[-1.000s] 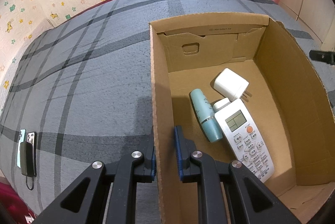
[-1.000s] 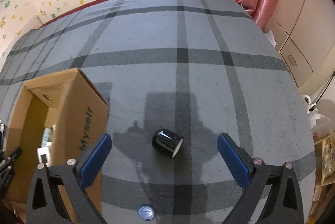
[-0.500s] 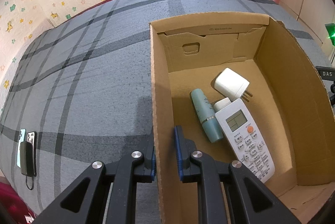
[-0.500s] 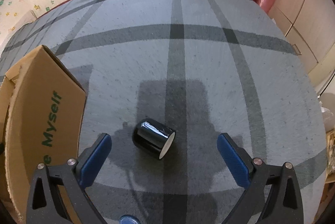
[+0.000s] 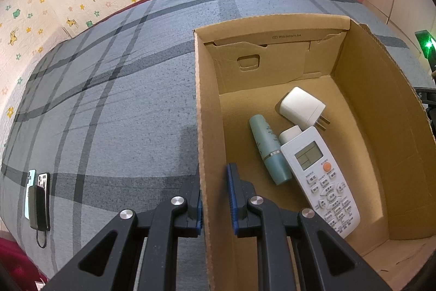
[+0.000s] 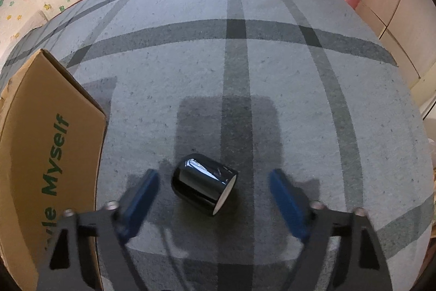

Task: Organize rigid objects
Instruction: 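Close the right gripper on the black round object, then lift the black object with the right gripper and carry it over the box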

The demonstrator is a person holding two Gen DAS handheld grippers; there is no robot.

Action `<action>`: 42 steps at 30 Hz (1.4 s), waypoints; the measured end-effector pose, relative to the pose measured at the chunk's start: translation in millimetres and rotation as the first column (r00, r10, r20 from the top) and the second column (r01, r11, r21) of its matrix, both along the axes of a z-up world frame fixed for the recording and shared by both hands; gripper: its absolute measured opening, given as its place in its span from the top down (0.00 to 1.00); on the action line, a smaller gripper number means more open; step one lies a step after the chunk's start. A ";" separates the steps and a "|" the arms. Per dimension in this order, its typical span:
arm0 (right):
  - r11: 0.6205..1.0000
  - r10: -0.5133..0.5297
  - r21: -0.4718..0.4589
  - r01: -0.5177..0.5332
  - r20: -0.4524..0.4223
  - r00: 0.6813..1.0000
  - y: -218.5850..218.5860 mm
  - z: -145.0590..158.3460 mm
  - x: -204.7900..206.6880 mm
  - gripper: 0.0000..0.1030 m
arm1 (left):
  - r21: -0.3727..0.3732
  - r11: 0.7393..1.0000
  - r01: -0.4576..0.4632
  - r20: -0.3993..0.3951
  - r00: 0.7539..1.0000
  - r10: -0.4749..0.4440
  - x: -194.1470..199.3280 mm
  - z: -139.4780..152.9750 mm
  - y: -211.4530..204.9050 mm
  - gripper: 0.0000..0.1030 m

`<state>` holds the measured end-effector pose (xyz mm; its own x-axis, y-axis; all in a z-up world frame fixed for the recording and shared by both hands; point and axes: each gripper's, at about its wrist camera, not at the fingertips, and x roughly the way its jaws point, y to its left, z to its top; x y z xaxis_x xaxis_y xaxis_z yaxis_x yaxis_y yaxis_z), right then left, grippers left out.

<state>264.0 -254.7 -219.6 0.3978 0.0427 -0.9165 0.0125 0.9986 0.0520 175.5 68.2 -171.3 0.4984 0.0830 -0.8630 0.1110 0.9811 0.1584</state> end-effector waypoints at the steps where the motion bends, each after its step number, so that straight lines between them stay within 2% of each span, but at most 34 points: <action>1: 1.000 0.001 0.004 -0.001 -0.007 1.000 1.2 -1.0 1.1 0.32 | 0.000 1.000 0.000 0.000 1.000 0.000 0.0 -0.1 0.1 0.85; 2: 1.000 0.002 0.008 -0.002 -0.015 1.000 1.5 -2.3 1.4 0.43 | 0.000 1.000 0.000 0.000 1.000 0.000 0.1 -0.1 0.1 0.85; 3: 1.000 0.007 0.014 -0.007 -0.022 1.000 1.9 -3.7 1.1 0.49 | 0.000 1.000 0.000 0.000 1.000 0.000 0.1 0.0 0.0 0.85; 6: 1.000 0.018 -0.013 -0.019 -0.001 1.000 6.1 -1.7 -3.5 0.49 | 0.004 1.000 0.000 0.001 1.000 0.000 0.1 -0.1 0.0 0.85; 18: 1.000 0.023 -0.009 -0.023 0.013 1.000 5.7 16.8 -14.1 0.49 | 0.000 1.000 0.001 0.003 1.000 -0.001 -0.4 -0.6 1.6 0.84; 42: 0.998 0.065 -0.027 -0.062 0.128 0.990 31.7 98.4 -51.3 0.49 | -0.016 1.000 0.003 0.002 1.000 -0.003 0.1 -0.2 3.0 0.85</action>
<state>212.7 -223.0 -121.2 0.5101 0.0512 -0.8586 -0.0565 0.9981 0.0259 175.6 71.2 -171.5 0.5001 0.0676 -0.8633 0.1134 0.9833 0.1426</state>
